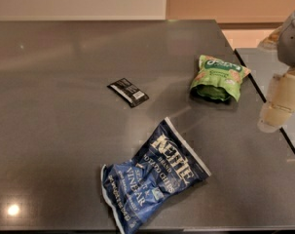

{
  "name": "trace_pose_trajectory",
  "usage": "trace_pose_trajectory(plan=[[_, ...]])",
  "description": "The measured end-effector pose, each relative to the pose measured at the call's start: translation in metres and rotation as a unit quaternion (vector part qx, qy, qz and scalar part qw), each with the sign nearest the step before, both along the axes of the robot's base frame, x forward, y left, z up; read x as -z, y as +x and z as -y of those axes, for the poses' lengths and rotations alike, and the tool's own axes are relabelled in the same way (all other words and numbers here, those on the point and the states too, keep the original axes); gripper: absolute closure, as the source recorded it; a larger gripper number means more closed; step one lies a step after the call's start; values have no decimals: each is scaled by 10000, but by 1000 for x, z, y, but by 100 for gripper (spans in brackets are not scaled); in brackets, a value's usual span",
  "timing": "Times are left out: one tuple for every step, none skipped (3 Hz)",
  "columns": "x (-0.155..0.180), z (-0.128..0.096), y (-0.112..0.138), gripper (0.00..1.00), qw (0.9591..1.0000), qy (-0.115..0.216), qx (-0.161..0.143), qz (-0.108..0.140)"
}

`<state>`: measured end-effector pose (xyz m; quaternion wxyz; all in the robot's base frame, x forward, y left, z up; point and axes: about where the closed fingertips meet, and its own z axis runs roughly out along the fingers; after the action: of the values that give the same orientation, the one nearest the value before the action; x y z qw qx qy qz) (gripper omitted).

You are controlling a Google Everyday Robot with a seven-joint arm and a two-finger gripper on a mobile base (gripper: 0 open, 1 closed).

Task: Move rxbar chocolate near blue chip bag

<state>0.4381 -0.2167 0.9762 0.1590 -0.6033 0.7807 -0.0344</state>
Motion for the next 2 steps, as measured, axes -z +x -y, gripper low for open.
trace_pose_trajectory(plan=[[-1,0,0,0,10000,1,0,8],[-2,-16,15,0,9999,0,-118,-5]])
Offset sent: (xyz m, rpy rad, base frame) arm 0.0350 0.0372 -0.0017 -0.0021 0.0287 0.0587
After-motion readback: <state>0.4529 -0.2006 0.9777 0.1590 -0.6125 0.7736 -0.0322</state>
